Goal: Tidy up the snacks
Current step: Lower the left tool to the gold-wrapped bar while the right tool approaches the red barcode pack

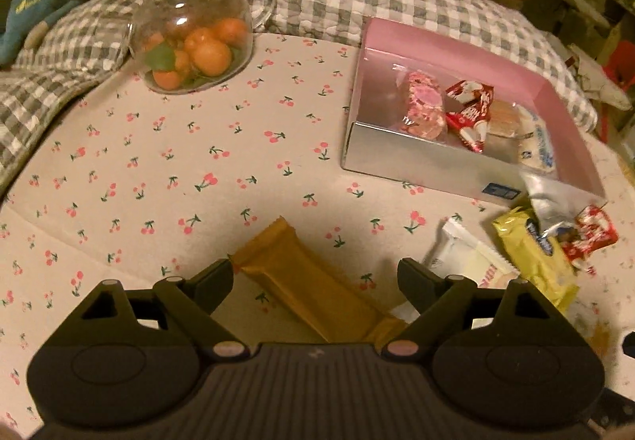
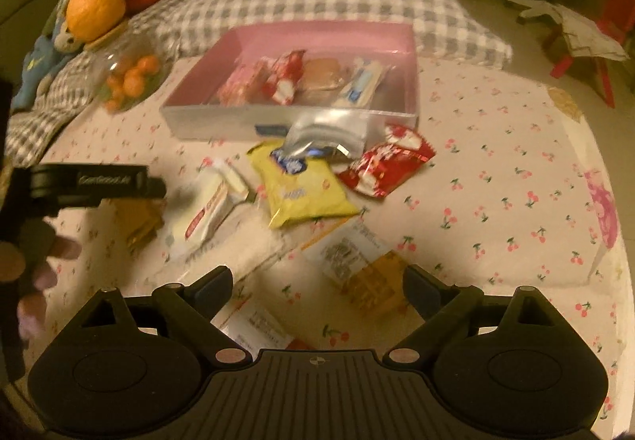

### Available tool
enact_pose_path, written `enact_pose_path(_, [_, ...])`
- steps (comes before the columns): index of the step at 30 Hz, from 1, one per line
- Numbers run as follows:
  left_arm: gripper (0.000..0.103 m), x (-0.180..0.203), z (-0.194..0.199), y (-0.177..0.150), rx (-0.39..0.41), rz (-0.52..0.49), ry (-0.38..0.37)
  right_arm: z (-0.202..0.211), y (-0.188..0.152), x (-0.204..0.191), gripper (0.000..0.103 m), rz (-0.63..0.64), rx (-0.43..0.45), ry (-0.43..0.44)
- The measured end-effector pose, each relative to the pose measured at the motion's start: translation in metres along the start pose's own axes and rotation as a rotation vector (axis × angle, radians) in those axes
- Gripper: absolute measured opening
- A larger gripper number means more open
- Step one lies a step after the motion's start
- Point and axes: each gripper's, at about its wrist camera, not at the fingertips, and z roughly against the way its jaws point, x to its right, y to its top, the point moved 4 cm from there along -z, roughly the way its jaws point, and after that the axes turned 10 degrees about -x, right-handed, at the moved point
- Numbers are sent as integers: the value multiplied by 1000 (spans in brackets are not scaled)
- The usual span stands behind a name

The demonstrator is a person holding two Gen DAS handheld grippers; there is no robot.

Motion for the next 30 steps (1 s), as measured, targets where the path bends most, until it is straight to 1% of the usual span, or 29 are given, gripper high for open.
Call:
enact_pose_path(3, [86,0,-4,-3,-8,-37,23,-2,-3,1,94,-2,-22,22])
enact_pose_path(6, [82,-7,-8,-9,-41,-56,22,-4,-6,2,94,1,-32,22])
enact_pose_path(8, [83,-14,-10,-13,-63,-59,13,-5,-9,3,94,6,-38,26])
enact_pose_path(12, [83,-28,-7,-19,-57,-86,1,-4,-16,2,94,32,-39,30])
enact_pose_path(19, [88,-54,0,-30,-33,-150,-16,-7,-32,0,94,92,-50,27])
enact_pose_path(23, [87,-55,-1,-31,-14,-213,-43,-8,-40,-2,94,133,-51,38])
enact_pose_path(28, [88,-51,0,-37,34,-311,-93,-10,-48,-8,94,207,-41,50])
enact_pose_path(30, [88,-48,-2,-38,50,-331,-109,-12,-50,-10,94,231,-41,59])
